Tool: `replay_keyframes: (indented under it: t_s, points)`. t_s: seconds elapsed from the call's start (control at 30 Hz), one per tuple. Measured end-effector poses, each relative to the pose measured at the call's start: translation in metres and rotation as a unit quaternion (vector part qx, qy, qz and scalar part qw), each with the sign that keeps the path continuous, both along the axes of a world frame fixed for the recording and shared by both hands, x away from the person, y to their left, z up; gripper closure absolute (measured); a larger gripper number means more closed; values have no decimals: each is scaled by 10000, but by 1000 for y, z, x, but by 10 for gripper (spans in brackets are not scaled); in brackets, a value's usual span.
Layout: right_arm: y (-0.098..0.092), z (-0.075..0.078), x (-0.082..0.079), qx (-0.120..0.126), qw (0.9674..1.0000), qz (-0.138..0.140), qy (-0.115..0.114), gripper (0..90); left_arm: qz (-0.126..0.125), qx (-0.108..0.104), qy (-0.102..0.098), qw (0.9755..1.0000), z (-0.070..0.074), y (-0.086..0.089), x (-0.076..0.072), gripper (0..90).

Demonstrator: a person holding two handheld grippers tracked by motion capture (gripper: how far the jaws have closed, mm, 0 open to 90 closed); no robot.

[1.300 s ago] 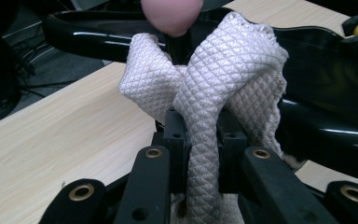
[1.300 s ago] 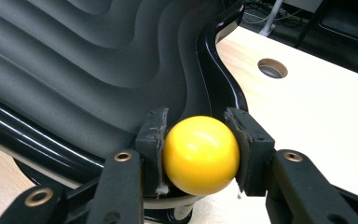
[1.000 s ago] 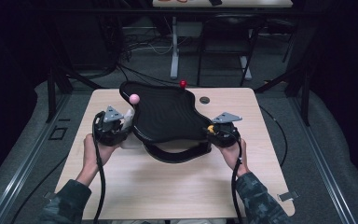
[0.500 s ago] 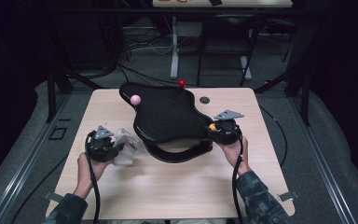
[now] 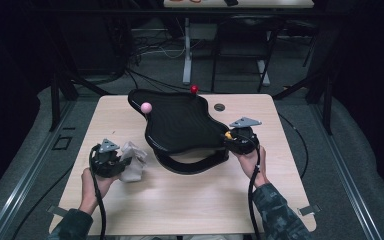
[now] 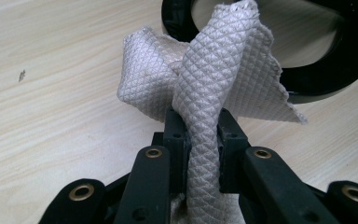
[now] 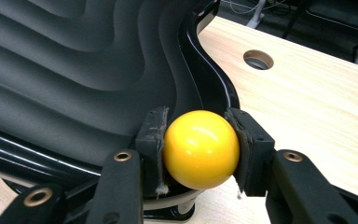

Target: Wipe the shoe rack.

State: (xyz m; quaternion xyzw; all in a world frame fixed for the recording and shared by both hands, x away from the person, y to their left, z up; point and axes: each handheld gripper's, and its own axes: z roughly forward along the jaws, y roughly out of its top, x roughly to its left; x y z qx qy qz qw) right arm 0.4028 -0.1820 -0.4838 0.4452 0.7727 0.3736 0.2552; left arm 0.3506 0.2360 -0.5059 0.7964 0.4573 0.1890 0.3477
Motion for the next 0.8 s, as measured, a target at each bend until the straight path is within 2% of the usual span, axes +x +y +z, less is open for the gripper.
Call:
replay_keyframes:
  t_s: [0.17, 0.43, 0.8]
  points:
    - [-5, -1, 3, 138, 9997, 211, 50, 601, 43, -53, 2, 10000, 1, 4, -3, 779]
    - [-7, -1, 9, 144, 9989, 453, 28, 602, 65, -91, 27, 9999, 1, 8, -8, 779]
    - [-4, -2, 24, 206, 9960, 872, -22, 602, 43, -113, 85, 9999, -2, 7, -12, 780]
